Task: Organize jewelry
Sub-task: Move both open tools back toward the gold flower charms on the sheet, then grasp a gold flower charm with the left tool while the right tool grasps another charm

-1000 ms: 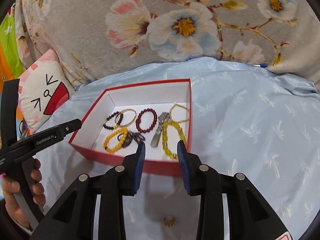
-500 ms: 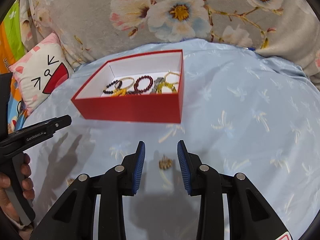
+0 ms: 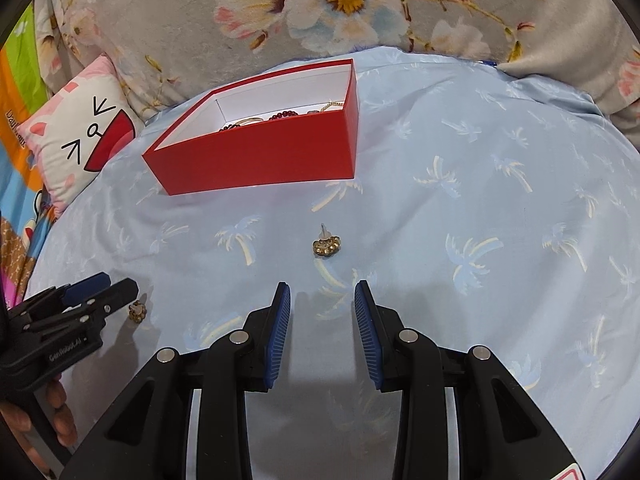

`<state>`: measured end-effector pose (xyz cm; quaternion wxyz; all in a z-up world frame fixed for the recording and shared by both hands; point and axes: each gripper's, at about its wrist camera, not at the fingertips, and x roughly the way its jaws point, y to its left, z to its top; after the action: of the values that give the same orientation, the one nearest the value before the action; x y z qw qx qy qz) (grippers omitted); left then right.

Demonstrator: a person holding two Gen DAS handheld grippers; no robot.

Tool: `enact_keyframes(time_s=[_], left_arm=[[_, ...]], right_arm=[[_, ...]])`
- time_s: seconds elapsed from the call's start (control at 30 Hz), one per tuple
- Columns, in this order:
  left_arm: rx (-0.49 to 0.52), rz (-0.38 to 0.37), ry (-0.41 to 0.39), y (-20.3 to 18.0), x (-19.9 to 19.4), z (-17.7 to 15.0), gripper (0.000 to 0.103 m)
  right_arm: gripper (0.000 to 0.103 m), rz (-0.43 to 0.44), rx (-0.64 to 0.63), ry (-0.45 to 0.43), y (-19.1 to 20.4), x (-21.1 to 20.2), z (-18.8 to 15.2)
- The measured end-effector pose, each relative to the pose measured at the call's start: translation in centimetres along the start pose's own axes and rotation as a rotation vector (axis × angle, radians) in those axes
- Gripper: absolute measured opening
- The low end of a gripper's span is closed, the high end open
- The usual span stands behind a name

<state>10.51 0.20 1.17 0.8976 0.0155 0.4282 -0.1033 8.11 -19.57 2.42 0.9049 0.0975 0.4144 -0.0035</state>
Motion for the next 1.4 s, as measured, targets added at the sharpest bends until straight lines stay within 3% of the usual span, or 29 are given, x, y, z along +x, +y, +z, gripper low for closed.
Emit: enact_keyframes(time_s=[0.47,0.77,1.1,1.4], left_arm=[[0.012,-0.019,-0.006,-0.4,0.0,-1.6,0.058],[0.016,-0.026,-0.016,0.1,-0.3,-2.1,0.058],[0.018,-0.033,-0.016,-0.3,-0.3,-2.1,0.057],[0.030,-0.056,-0.023,-1.0,0.0,-1.7,0.041]], right_arm=[[0.033,-0.024,0.001,0.018,0.1,3.2,1.9],[0.015,-0.024,-0.005,0.031,0.5,4.3,2.8],[0.013,-0.008,0.017,0.013,0.0,4.0,2.8],[0.013,0.013,0.026,0.005,-0.1,3.1,1.9]])
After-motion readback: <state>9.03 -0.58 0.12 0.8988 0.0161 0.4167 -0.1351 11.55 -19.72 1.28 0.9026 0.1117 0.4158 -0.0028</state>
